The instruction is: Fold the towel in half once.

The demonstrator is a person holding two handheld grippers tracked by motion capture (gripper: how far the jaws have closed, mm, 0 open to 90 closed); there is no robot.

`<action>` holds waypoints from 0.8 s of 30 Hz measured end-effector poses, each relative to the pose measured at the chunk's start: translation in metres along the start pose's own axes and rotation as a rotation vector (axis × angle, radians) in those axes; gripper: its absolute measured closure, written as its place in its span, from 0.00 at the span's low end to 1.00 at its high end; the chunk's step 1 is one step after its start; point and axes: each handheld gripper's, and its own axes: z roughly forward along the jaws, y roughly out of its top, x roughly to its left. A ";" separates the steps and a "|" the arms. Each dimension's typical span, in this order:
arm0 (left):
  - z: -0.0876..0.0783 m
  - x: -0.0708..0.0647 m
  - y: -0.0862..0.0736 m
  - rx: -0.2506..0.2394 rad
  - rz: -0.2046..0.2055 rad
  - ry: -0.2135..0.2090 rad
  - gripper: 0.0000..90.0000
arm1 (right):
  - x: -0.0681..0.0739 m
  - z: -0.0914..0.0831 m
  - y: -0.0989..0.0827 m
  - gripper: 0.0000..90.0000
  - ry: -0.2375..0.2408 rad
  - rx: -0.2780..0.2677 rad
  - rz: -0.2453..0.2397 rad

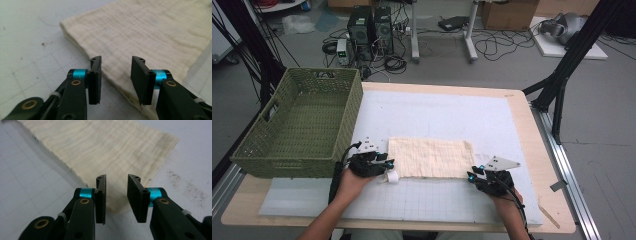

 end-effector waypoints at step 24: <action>-0.009 0.007 -0.005 -0.033 -0.016 0.011 0.66 | -0.001 -0.005 -0.002 0.79 -0.037 0.011 0.052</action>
